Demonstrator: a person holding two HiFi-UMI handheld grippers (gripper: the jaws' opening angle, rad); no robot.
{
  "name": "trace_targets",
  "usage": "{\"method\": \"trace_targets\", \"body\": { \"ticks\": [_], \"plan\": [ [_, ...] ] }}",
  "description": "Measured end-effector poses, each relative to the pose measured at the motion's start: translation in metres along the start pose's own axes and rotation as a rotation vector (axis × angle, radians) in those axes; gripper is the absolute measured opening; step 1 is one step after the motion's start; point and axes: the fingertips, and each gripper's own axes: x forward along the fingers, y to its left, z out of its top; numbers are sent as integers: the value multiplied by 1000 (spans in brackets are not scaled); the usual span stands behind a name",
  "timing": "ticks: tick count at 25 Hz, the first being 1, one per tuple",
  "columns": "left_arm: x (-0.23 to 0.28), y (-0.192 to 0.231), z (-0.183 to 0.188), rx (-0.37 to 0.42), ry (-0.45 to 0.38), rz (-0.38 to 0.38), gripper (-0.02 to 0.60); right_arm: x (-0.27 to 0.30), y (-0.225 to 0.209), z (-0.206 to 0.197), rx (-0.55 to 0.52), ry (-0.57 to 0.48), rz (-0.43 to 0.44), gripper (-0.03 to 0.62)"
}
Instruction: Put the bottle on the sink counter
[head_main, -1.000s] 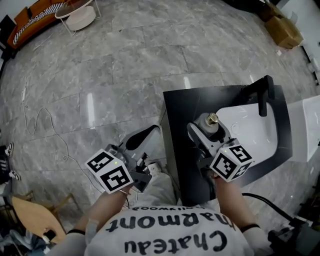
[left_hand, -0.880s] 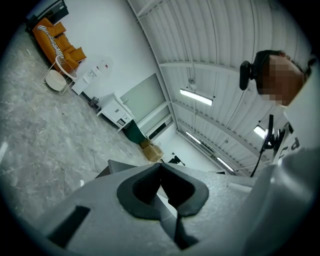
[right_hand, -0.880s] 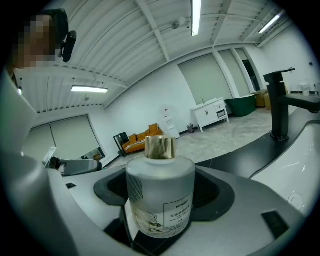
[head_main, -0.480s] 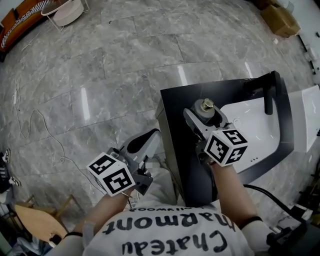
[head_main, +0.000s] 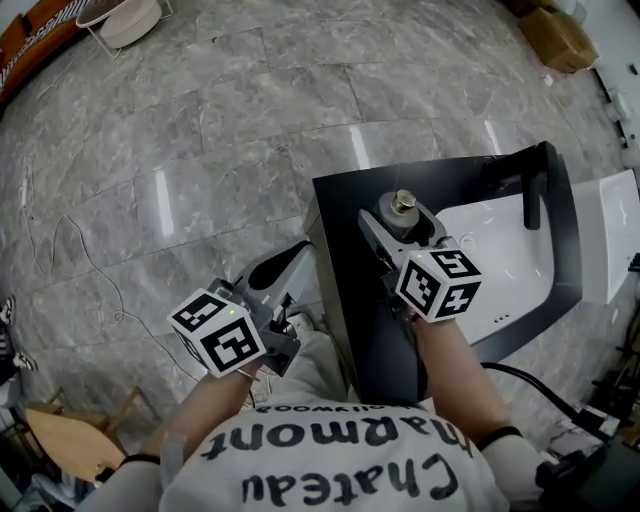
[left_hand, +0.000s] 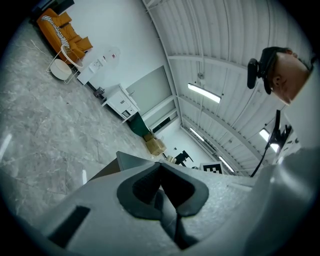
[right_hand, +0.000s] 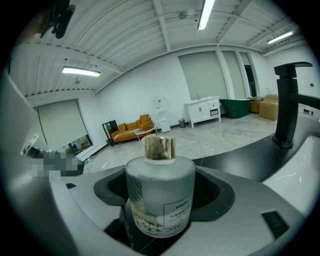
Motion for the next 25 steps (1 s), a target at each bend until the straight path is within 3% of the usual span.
{"method": "trace_targets", "body": {
  "ticks": [7, 14, 25],
  "plan": [
    [5, 2, 7, 1, -21, 2, 14, 2, -3, 1, -31, -10, -1, 342],
    [6, 0, 7, -2, -35, 0, 14, 1, -9, 3, 60, -37, 8, 341],
    [0, -10, 15, 22, -80, -6, 14, -2, -5, -8, -19, 16, -13, 342]
  ]
}}
